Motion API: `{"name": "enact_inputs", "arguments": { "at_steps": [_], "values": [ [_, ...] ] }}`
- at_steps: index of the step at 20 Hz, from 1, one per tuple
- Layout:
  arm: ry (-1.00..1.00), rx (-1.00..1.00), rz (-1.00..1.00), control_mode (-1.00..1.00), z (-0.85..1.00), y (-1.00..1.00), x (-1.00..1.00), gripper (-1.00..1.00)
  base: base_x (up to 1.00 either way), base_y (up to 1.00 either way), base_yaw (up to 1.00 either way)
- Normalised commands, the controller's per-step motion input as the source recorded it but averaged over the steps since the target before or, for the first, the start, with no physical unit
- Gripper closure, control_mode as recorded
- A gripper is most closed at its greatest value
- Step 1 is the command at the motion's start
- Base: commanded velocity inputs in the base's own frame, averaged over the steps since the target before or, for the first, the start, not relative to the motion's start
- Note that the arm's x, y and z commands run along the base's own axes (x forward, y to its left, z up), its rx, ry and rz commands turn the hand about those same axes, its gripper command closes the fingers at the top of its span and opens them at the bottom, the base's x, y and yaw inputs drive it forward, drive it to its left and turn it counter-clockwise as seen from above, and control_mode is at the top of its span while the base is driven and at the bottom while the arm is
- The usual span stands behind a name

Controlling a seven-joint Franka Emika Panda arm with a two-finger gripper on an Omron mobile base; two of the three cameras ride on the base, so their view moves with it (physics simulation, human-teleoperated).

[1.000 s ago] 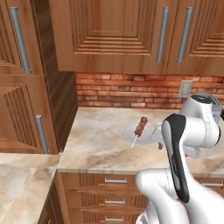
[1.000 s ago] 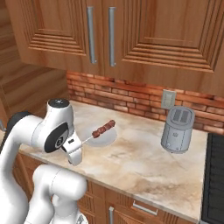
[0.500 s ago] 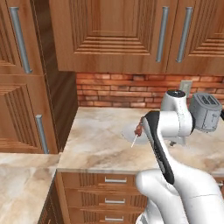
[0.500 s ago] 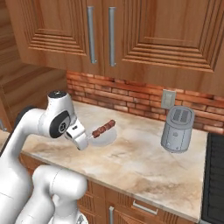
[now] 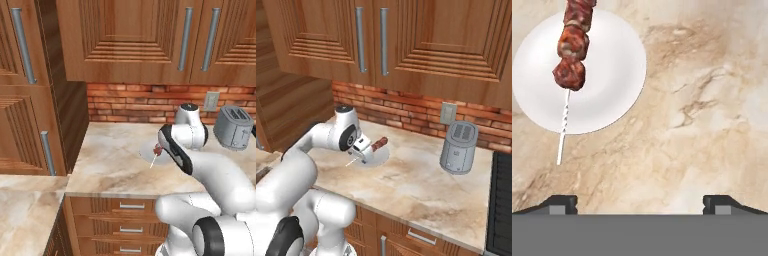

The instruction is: Place the cold items (carrot and squash) from the fridge in one tupperware on the dining counter. Place the warm items (hot dog and kebab skewer) in the stove area in another tupperware.

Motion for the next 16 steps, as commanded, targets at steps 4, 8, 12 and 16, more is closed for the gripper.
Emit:
{"name": "enact_inputs", "arguments": {
  "at_steps": [4,8,12,16],
  "values": [
    [0.08,0.01,0.12,-1.00,-0.42,0.01,1.00,-1.00,0.00,0.00,0.00],
    [0.05,0.00,0.07,-1.00,-0.21,0.23,0.96,-1.00,0.00,0.00,0.00],
    [0.01,0.00,0.03,-1.00,-0.42,0.04,0.89,-1.00,0.00,0.00,0.00],
    [0.00,0.00,0.00,-1.00,-0.85,0.00,0.75,-1.00,0.00,0.00,0.00]
  ]
}}
